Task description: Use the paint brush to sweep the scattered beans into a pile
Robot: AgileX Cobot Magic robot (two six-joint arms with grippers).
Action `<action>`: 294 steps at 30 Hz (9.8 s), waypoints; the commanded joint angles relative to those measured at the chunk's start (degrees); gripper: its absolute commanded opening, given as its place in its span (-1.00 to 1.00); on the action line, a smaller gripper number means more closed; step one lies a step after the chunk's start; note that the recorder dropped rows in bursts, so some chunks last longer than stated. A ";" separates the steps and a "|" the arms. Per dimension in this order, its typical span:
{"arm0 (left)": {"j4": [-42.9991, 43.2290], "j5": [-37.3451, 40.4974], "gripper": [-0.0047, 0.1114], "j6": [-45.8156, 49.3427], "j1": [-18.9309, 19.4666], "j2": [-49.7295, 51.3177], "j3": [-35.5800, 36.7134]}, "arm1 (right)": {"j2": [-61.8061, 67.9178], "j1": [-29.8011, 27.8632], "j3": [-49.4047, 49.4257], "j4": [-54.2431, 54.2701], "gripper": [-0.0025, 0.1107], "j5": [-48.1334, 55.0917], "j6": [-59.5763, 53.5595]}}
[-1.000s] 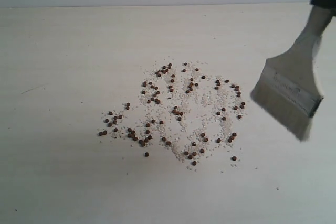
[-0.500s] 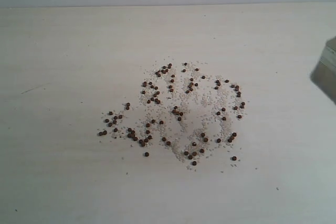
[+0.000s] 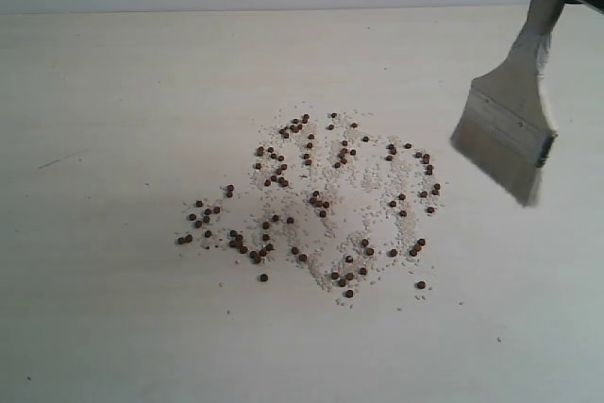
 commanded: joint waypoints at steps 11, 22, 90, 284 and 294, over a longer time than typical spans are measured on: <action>0.03 -0.02 -0.92 0.12 -0.08 -0.34 0.18 | 1.64 0.07 -3.20 11.71 -0.96 35.90 -55.12; 0.03 -0.02 -0.92 0.12 -0.08 -0.34 0.18 | -8.68 0.07 8.64 64.06 -0.96 4.88 -54.78; 0.03 -0.02 -0.92 0.12 -0.08 -0.34 0.18 | 55.56 55.98 -20.24 167.36 -0.96 -65.08 -150.29; 0.03 -0.02 -0.92 0.22 -0.08 -0.34 0.18 | 30.28 47.01 8.33 129.96 -0.96 -57.93 -112.19; 0.03 -0.02 -0.92 0.22 -0.08 -0.34 0.18 | 44.13 46.87 -3.29 140.11 -0.96 -60.37 -102.23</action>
